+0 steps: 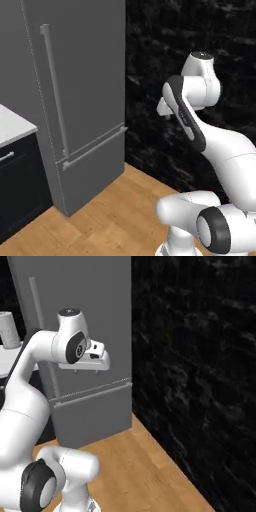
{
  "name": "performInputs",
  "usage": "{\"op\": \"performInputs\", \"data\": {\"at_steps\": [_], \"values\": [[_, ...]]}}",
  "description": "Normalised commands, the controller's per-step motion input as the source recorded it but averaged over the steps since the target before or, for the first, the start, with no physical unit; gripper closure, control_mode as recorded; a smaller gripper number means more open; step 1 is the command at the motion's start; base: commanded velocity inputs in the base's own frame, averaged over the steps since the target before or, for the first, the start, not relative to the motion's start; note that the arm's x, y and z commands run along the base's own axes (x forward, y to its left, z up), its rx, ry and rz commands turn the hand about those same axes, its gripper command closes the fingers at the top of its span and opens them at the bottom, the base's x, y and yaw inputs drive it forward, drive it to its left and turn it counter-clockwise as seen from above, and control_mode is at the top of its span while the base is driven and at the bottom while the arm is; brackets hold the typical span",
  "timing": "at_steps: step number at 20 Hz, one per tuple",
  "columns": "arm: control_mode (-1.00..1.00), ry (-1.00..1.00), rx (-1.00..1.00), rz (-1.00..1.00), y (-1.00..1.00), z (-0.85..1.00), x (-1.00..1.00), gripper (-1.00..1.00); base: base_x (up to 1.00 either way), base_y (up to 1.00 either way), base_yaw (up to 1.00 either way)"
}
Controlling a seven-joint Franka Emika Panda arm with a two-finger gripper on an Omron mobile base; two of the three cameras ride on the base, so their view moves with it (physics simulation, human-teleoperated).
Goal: Navigate to the fridge.
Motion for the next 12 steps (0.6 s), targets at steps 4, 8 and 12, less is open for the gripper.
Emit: {"op": "performInputs", "data": {"at_steps": [4,8,12], "values": [[1.00,0.00,0.00,0.00,0.00,0.00,0.00,-1.00,1.00,-0.27,0.45],[1.00,0.00,0.00,0.00,0.00,0.00,0.00,-1.00,0.98,-0.31,0.54],[1.00,0.00,0.00,0.00,0.00,0.00,0.00,-1.00,0.96,-0.29,0.55]]}}
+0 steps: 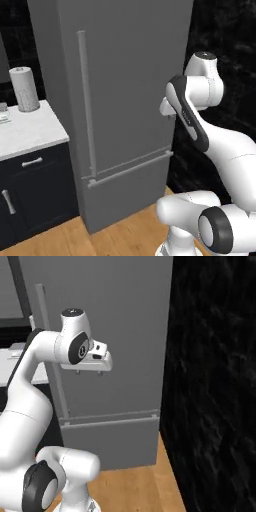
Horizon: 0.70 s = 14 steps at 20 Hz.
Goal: Navigate to the fridge.
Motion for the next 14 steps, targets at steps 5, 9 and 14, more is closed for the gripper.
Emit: {"op": "performInputs", "data": {"at_steps": [5,9,14], "values": [[1.00,0.00,0.00,0.00,0.00,0.00,0.00,-1.00,0.81,-0.35,0.51],[1.00,0.00,0.00,0.00,0.00,0.00,0.00,-1.00,0.75,-0.34,0.47],[1.00,0.00,0.00,0.00,0.00,0.00,0.00,-1.00,0.41,-0.54,0.33]]}}
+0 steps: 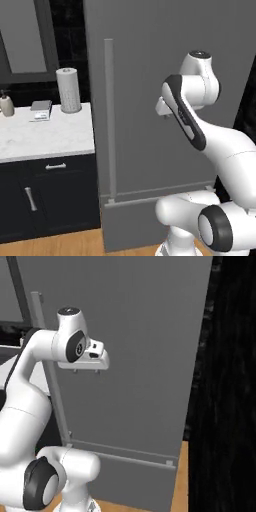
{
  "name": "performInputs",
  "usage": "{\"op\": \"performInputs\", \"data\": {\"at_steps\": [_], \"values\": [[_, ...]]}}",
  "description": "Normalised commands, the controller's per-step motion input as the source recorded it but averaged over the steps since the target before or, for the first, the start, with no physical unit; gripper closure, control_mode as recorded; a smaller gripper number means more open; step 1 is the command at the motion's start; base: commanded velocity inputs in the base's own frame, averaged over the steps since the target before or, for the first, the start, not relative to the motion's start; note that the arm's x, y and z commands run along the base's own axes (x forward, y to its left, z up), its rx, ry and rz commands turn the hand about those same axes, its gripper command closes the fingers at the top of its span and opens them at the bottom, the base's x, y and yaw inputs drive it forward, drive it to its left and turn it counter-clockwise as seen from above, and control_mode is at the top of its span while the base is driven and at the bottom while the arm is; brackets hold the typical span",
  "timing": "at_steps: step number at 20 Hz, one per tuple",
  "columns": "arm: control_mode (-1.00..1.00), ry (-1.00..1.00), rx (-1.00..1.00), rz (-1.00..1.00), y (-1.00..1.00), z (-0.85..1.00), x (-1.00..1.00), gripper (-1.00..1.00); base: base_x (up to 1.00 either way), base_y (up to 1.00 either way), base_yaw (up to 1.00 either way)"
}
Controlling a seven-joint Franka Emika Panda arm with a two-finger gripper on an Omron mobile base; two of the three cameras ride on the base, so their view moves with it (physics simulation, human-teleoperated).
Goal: Navigate to the fridge.
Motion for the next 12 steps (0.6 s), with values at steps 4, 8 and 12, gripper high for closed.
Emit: {"op": "performInputs", "data": {"at_steps": [4,8,12], "values": [[1.00,0.00,0.00,0.00,0.00,0.00,0.00,-1.00,0.11,-0.49,0.03],[1.00,0.00,0.00,0.00,0.00,0.00,0.00,-1.00,0.46,-0.32,0.00],[1.00,0.00,0.00,0.00,0.00,0.00,0.00,-1.00,0.45,-0.26,0.00]]}}
